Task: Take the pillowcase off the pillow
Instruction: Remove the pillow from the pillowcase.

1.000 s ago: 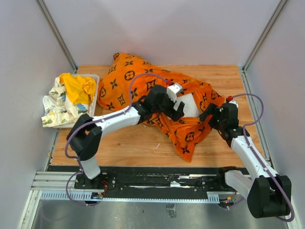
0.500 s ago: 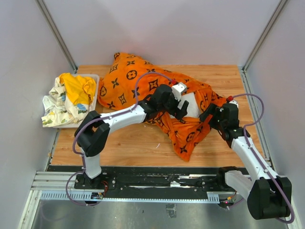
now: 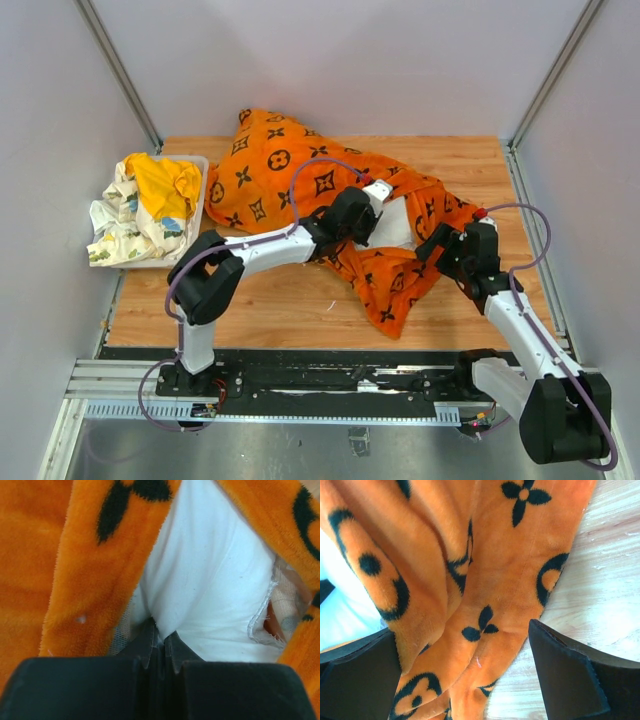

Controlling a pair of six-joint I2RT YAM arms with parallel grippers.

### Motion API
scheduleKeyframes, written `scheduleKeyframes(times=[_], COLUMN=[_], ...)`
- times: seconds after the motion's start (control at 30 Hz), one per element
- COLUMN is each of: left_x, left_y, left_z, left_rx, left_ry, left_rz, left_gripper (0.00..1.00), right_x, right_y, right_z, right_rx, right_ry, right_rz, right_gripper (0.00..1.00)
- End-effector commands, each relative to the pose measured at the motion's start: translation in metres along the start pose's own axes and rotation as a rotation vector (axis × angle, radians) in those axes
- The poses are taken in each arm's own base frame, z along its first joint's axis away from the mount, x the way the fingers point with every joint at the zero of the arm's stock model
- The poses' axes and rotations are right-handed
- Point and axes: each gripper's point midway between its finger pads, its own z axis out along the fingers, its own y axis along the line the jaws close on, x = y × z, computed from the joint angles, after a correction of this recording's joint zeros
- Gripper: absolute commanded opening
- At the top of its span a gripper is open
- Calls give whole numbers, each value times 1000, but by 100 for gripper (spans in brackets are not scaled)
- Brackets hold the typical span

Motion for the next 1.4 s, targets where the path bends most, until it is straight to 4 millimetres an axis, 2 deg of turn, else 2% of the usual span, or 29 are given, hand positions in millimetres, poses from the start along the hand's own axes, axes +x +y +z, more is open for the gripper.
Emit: scheduleKeyframes(times=[0.0,0.13,0.2,0.27,0.33,0.47,0.63,0.77,0.97,1.03,1.13,1.23,1.37], left_x=[71,39,19,1,-18,-53,-88,-100,-126,-129,-131,-132,-136], left_y=[44,62,67,70,69,68,69,78,79,84,90,108,115], left_z=[-18,-31,-36,-37,-38,-39,-45,-54,-68,-73,-79,-87,-95], left_rx=[-104,-146,-167,-174,-168,-154,-151,-201,-198,-223,-258,-359,-400], left_ry=[156,57,14,-11,-31,-91,-153,-184,-212,-211,-185,-176,-168], left_rz=[-60,-147,-145,-145,-140,-126,-104,-87,-67,-57,-29,-14,-12], left_gripper=[0,0,0,0,0,0,0,0,0,0,0,0,0], right_x=[5,8,12,19,28,44,72,96,128,127,113,101,98], right_y=[-4,1,12,26,45,67,94,108,98,104,117,128,141], right_z=[-2,0,0,-3,-9,-28,-44,-54,-44,-47,-53,-52,-45], right_rx=[20,-4,-48,-96,-143,-132,-220,-276,-229,-252,-297,-315,-328], right_ry=[17,29,49,68,71,9,-5,11,108,102,37,-25,-47], right_rz=[-23,-30,-36,-57,-116,-275,-452,-592,-558,-543,-534,-547,-611], right_gripper=[98,99,100,97,92,92,91,90,94,95,92,82,61])
